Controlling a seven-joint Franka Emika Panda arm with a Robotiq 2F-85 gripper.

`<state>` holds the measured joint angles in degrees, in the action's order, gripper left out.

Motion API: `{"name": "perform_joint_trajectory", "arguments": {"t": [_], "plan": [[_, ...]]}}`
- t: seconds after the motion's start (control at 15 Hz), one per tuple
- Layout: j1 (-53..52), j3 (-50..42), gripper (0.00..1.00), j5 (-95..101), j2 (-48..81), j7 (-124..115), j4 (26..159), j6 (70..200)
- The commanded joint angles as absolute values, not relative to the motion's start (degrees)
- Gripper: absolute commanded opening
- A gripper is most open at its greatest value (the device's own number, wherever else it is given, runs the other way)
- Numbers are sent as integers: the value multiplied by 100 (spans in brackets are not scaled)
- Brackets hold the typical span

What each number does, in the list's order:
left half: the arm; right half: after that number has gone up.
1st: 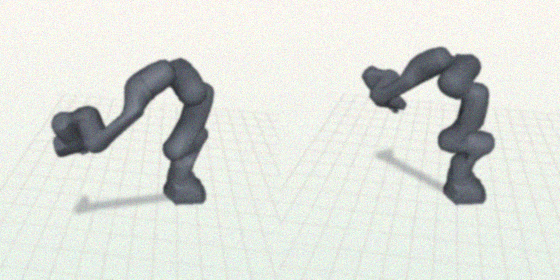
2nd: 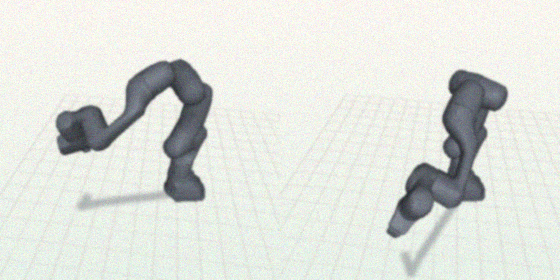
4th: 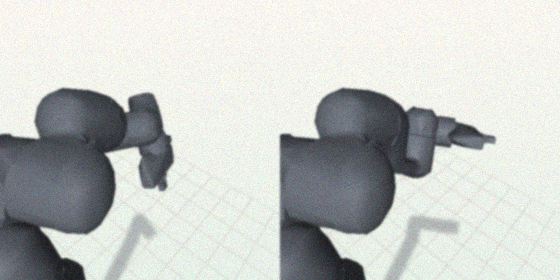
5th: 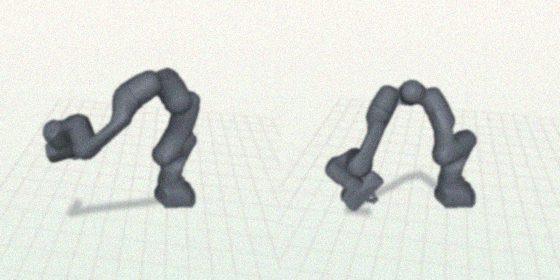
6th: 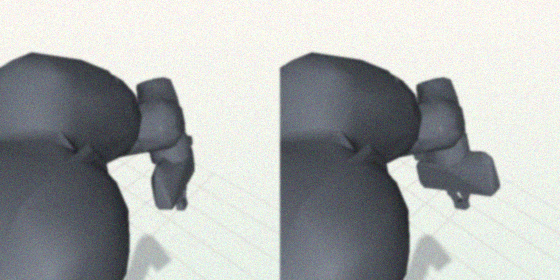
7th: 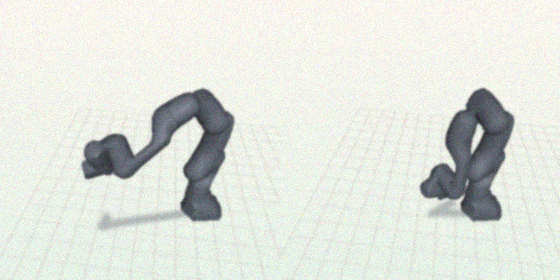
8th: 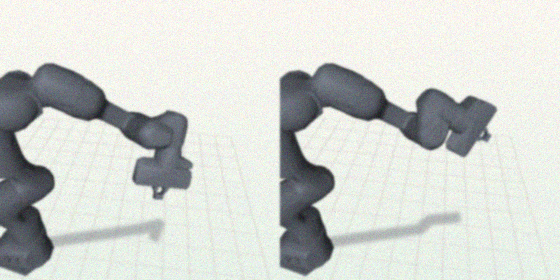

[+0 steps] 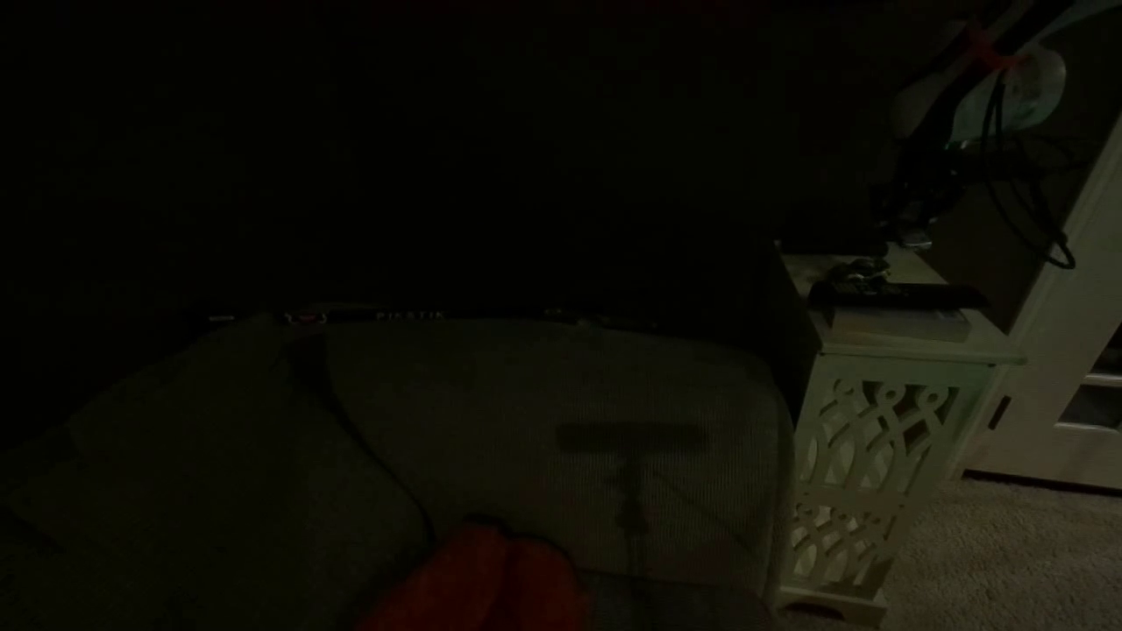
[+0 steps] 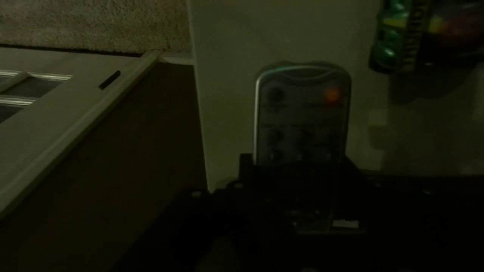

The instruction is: Put the grey remote control on top of the white shelf.

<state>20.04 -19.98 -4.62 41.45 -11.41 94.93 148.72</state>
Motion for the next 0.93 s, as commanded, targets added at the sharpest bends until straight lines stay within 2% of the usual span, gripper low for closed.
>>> {"name": "perform_joint_trajectory", "arguments": {"t": [0.0, 0.87], "plan": [[2029, -2258, 29, -74, 4212, -1160, 9229, 14291], [2366, -1935, 29, -202, 4331, -1018, 8870, 12703]]}}
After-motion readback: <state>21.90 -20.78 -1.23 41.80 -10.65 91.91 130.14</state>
